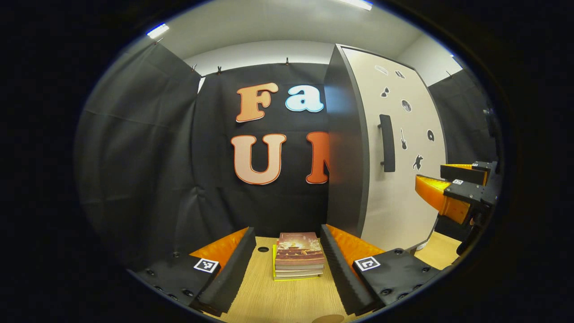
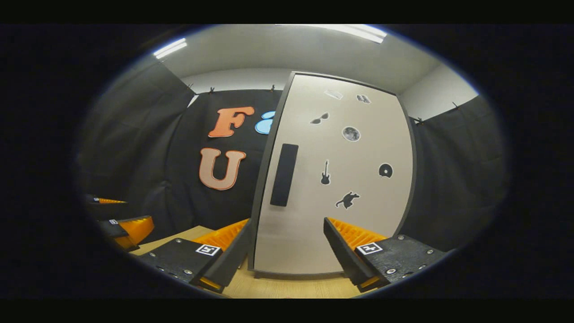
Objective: Open the cabinet door with the right hand, grasp the bottle in the cabinet with the left hand and place it on the coaster, then close the cabinet door with the right hand.
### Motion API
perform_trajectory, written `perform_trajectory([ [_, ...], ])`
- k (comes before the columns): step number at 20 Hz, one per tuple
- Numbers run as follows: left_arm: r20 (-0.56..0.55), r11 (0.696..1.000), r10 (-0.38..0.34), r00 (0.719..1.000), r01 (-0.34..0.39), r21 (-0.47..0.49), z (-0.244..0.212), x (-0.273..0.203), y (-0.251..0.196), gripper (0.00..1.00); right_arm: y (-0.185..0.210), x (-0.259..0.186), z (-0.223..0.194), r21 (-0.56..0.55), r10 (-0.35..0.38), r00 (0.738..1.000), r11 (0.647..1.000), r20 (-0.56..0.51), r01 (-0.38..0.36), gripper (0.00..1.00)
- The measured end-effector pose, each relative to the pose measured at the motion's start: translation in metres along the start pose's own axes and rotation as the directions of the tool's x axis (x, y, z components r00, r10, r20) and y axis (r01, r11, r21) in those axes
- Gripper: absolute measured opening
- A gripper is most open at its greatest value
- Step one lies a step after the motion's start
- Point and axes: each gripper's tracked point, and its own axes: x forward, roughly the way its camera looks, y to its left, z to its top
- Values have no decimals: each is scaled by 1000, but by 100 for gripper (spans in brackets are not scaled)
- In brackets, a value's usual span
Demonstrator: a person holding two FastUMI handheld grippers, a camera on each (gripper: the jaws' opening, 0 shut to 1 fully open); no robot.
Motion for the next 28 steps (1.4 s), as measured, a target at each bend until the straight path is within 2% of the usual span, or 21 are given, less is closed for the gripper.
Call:
perform_trajectory([
  [1,-4,1000,10,1000,-10,1,-2,0,4,94,2,6,3,-1,4,1000,1000,2,-4,92],
  [2,-6,1000,22,1000,-22,0,-4,0,10,94,4,13,7,-2,7,1000,1000,8,-7,94],
  [9,-16,997,79,997,-78,10,-10,-2,37,94,14,64,27,43,11,999,999,33,-12,92],
  [12,-16,995,97,995,-97,8,-12,0,47,94,19,84,29,91,16,999,996,34,-19,88],
  [16,-22,994,107,994,-106,12,-16,4,55,94,14,105,28,112,-20,1000,994,22,17,83],
  [17,-24,994,106,994,-105,14,-17,4,58,94,14,109,26,124,-24,1000,992,14,22,77],
  [18,-26,994,106,994,-106,18,-19,6,59,94,13,114,25,139,-25,1000,990,6,24,80],
  [22,-30,996,90,995,-89,20,-22,13,67,94,7,123,21,195,-50,999,979,-12,51,58],
  [23,-32,996,83,996,-82,23,-23,16,68,94,9,122,21,222,-42,999,974,-16,45,48],
  [25,-34,998,65,997,-64,28,-25,19,69,94,9,124,21,244,-60,998,968,-17,62,37],
  [28,-42,999,18,999,-17,32,-27,26,69,94,8,121,21,229,-105,994,968,-16,106,30],
])
